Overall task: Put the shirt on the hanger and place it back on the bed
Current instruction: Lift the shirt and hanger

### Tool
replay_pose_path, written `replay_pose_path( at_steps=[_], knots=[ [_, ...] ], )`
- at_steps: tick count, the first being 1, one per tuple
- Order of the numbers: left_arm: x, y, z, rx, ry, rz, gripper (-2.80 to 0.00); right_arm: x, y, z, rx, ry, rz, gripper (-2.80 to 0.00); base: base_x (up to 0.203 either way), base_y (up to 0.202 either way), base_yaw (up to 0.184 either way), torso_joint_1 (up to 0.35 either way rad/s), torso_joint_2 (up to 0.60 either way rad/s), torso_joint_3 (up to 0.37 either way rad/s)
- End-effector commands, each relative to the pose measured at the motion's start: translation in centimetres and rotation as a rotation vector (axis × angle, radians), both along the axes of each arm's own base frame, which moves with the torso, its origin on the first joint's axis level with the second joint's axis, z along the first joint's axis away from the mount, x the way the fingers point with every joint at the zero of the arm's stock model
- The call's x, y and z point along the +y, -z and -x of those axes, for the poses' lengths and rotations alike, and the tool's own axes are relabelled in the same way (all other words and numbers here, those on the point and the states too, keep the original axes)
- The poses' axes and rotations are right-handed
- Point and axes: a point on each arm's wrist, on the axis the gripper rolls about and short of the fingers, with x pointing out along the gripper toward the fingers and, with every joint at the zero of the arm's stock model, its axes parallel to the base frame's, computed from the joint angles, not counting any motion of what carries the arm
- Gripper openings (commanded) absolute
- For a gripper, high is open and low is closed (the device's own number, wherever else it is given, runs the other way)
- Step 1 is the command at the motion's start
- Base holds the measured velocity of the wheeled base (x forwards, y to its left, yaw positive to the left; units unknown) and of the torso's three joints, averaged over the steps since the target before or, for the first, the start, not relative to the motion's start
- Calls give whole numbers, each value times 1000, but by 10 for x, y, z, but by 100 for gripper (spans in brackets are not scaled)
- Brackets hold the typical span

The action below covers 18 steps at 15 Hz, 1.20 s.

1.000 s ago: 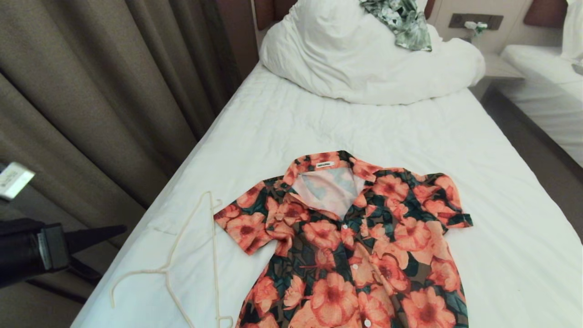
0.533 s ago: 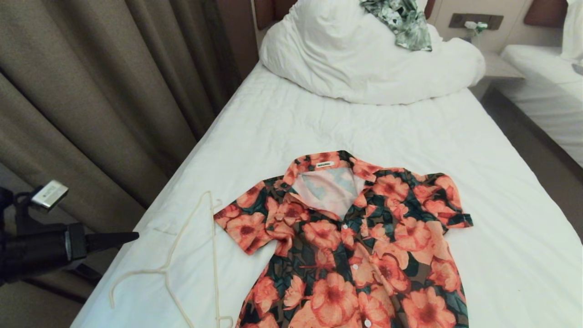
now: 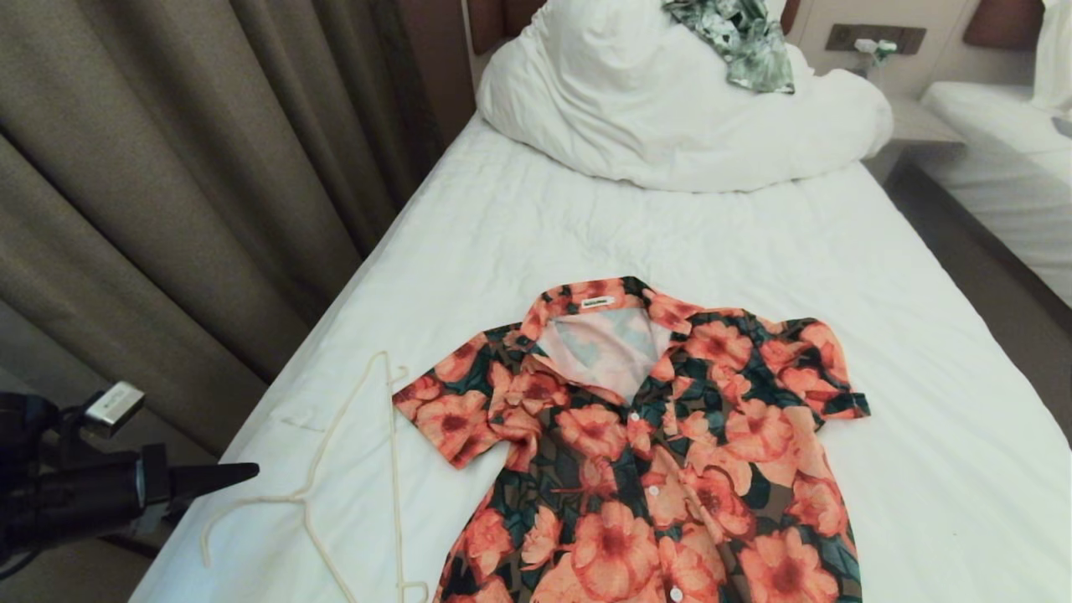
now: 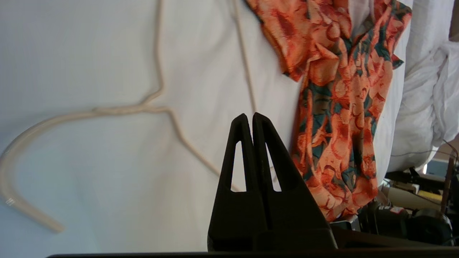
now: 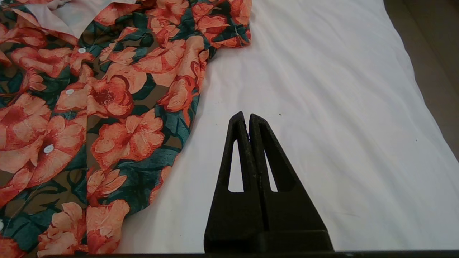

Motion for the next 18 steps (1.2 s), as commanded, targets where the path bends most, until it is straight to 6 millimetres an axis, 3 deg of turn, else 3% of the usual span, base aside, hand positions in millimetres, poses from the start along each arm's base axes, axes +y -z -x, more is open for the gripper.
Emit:
replay_pose_path(
  at_steps=[1,3,6,7,10,14,18],
  knots=[
    [7,10,2,23,-22,25,-280,0,0,0,1,0,0,-280,0,0,0,0,0,0],
    [13,13,2,-8,-5,95,-280,0,0,0,1,0,-1,-280,0,0,0,0,0,0],
    [12,37,1,16,36,160,-280,0,0,0,1,0,0,-280,0,0,0,0,0,0],
    [10,43,5,-3,63,137,0,0,0,0,1,1,0,-280,0,0,0,0,0,0],
    [13,62,16,-12,72,136,0,0,0,0,1,0,0,-280,0,0,0,0,0,0],
    [21,68,18,-13,49,125,0,0,0,0,1,0,0,-280,0,0,0,0,0,0],
    [14,75,9,-15,108,104,0,0,0,0,1,0,0,-280,0,0,0,0,0,0]
  ],
)
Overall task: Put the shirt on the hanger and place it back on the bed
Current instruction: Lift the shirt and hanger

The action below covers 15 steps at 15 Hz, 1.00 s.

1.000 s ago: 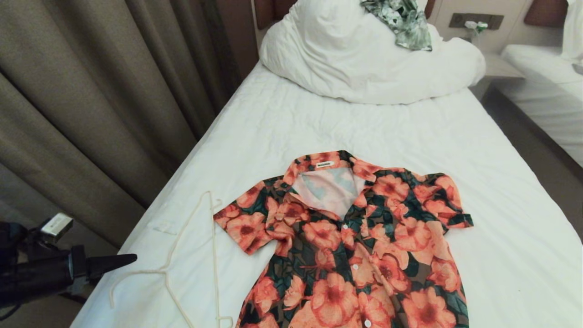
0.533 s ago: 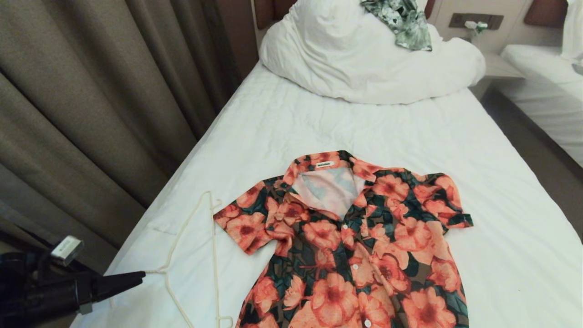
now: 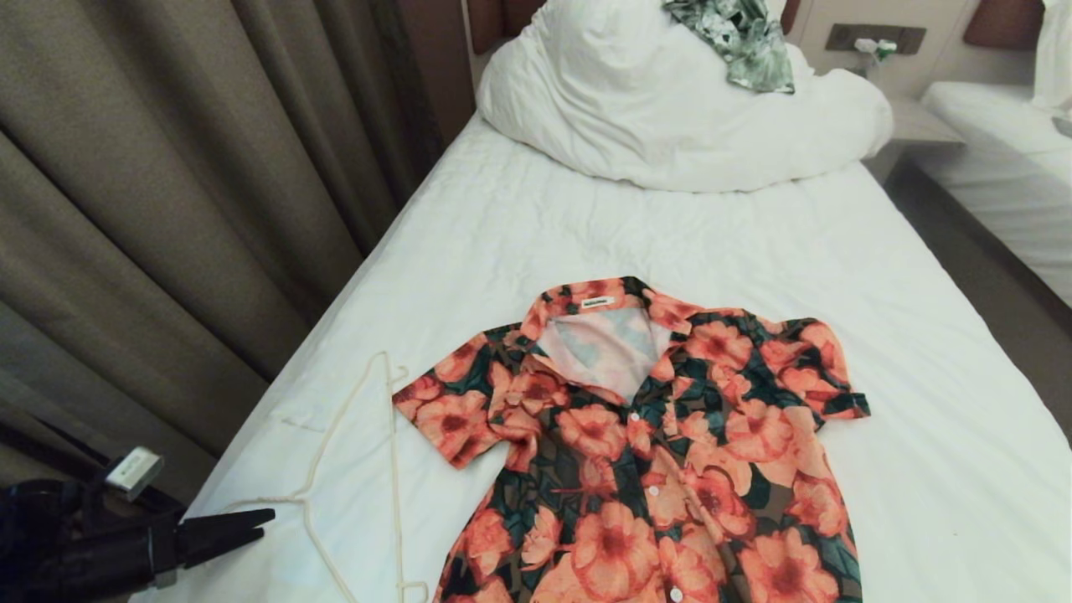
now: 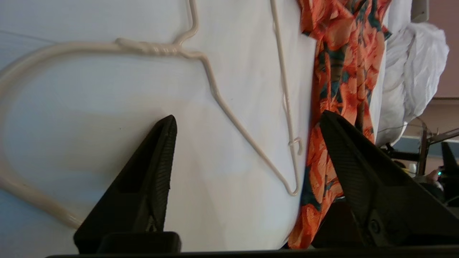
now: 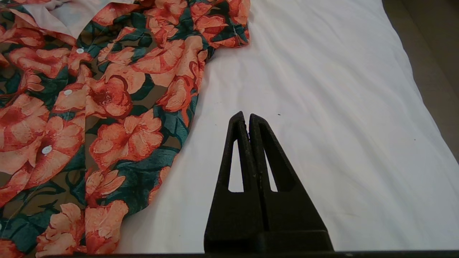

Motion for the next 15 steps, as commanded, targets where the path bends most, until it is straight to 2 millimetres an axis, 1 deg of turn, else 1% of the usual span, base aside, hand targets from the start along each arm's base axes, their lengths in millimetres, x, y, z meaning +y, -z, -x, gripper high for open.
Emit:
replay_pose_path(
  at_steps=[1,3,6,10,13,15],
  knots=[
    [-3,4,-5,6,24,0,0,0,0,0,1,-1,0,-280,0,0,0,0,0,0],
    [-8,4,-10,13,52,-24,0,0,0,0,1,-1,-1,-280,0,0,0,0,0,0],
    [-11,5,-9,40,56,-52,0,0,0,0,1,0,-1,-280,0,0,0,0,0,0],
    [-23,3,-10,63,94,-86,0,0,0,0,1,-1,0,-280,0,0,0,0,0,0],
    [-36,-4,-15,45,149,-96,0,0,0,0,1,-1,0,-280,0,0,0,0,0,0],
    [-44,-17,-13,16,162,-108,0,0,0,0,1,-1,-1,-280,0,0,0,0,0,0]
  ],
)
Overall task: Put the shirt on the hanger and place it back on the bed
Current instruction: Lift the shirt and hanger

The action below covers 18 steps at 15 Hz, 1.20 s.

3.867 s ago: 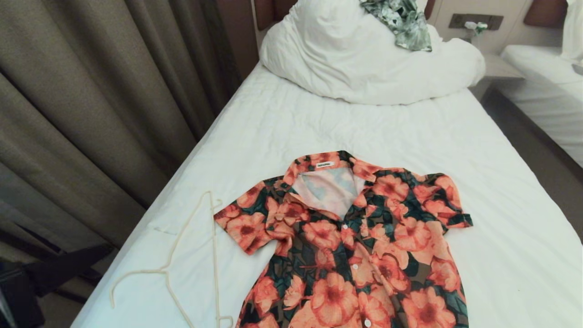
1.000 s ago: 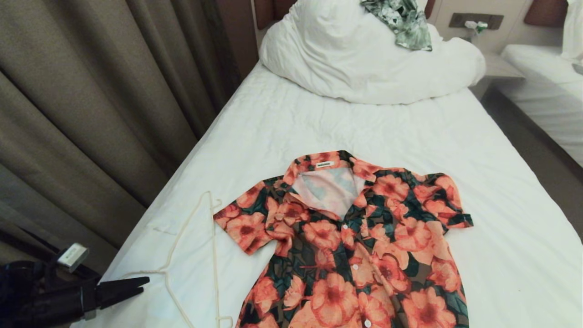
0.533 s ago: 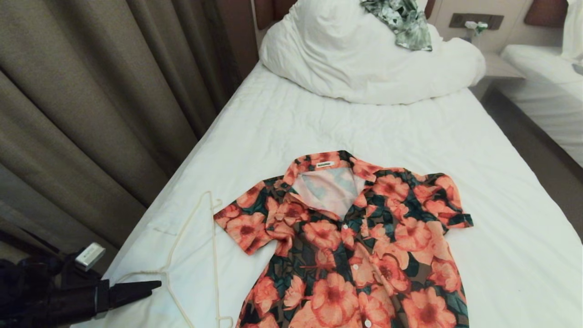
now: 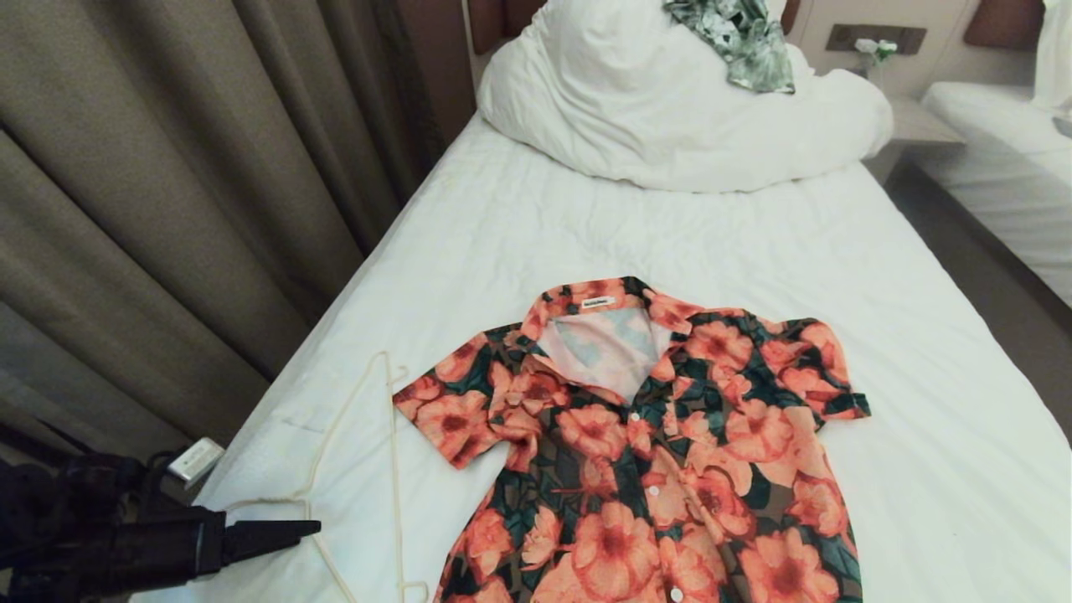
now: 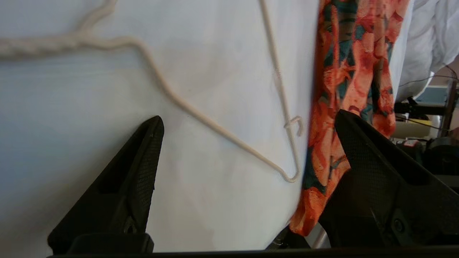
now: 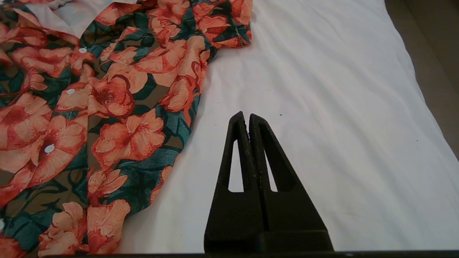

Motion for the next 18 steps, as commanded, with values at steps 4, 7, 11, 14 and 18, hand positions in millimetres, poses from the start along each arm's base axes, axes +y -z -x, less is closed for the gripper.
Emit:
replay_pose_path(
  at_steps=[4,7,11,14,18],
  knots=[
    [-7,-4,0,27,1,27,0,0,0,0,1,2,0,-280,0,0,0,0,0,0],
    [-8,-2,5,84,-34,61,0,0,0,0,1,1,0,-280,0,0,0,0,0,0],
    [-7,-1,7,94,-46,69,0,0,0,0,1,2,0,-280,0,0,0,0,0,0],
    [-7,2,3,64,-77,62,0,0,0,0,1,1,0,-280,0,0,0,0,0,0],
    [-19,8,-1,0,-166,-22,0,0,0,0,1,1,0,-280,0,0,0,0,0,0]
  ],
)
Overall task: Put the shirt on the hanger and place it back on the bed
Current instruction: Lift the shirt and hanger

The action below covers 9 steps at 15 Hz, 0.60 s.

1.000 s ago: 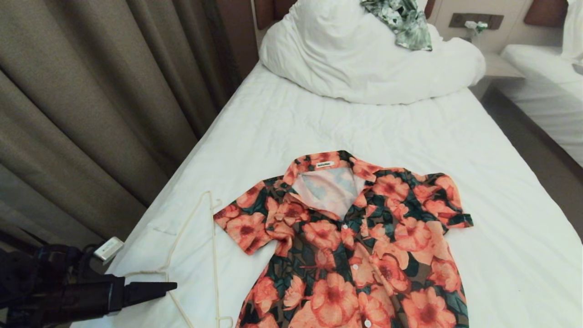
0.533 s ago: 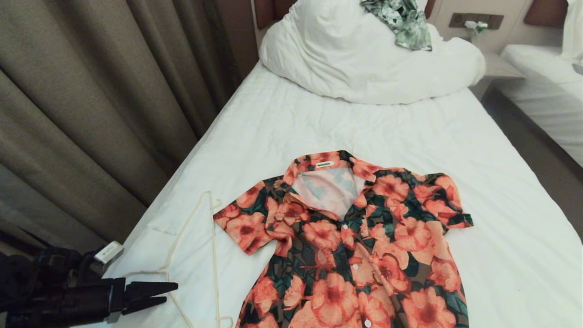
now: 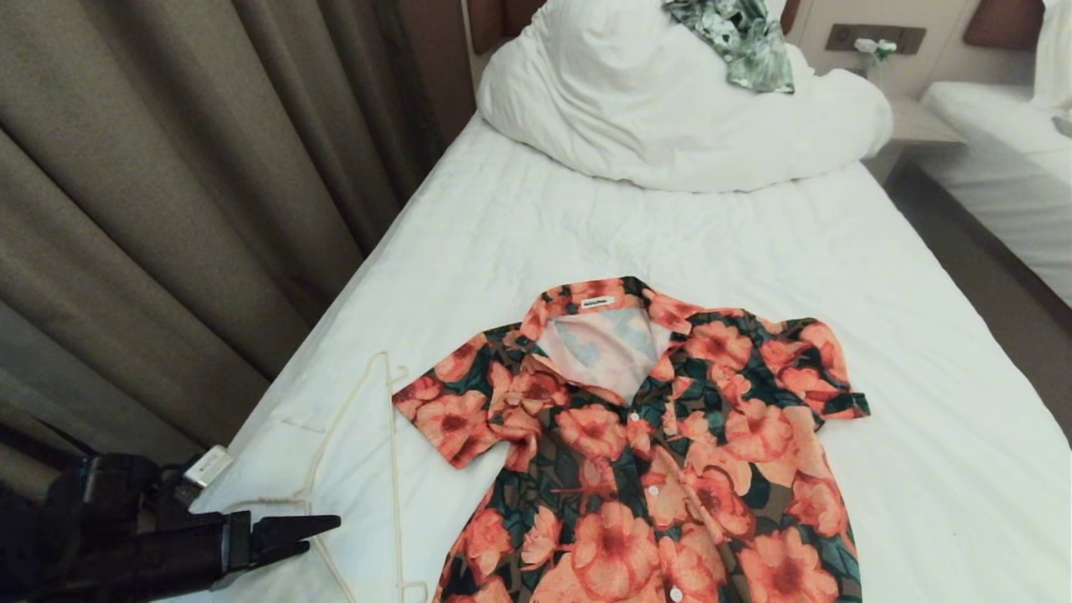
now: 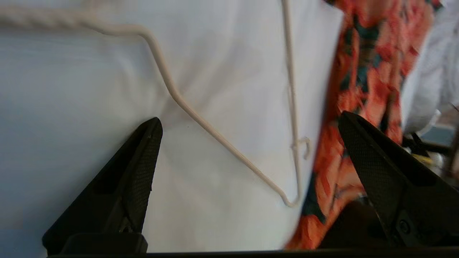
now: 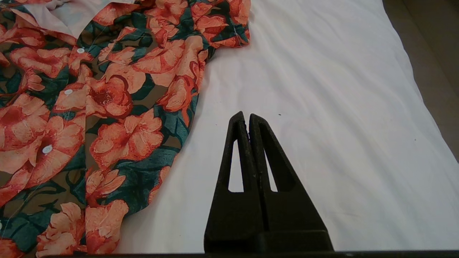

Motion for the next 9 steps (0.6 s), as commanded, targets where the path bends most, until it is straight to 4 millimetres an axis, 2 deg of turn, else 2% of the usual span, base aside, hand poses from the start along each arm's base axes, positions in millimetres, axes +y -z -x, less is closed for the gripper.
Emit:
replay_pose_path(
  at_steps=[1,4,9],
  knots=[
    [-6,-3,-10,-55,-55,-3,0,0,0,0,1,0,0,-280,0,0,0,0,0,0],
    [-28,-10,-29,-47,-145,40,0,0,0,0,1,1,0,-280,0,0,0,0,0,0],
    [-31,-14,-29,-31,-171,76,0,0,0,0,1,0,-1,-280,0,0,0,0,0,0]
  ],
)
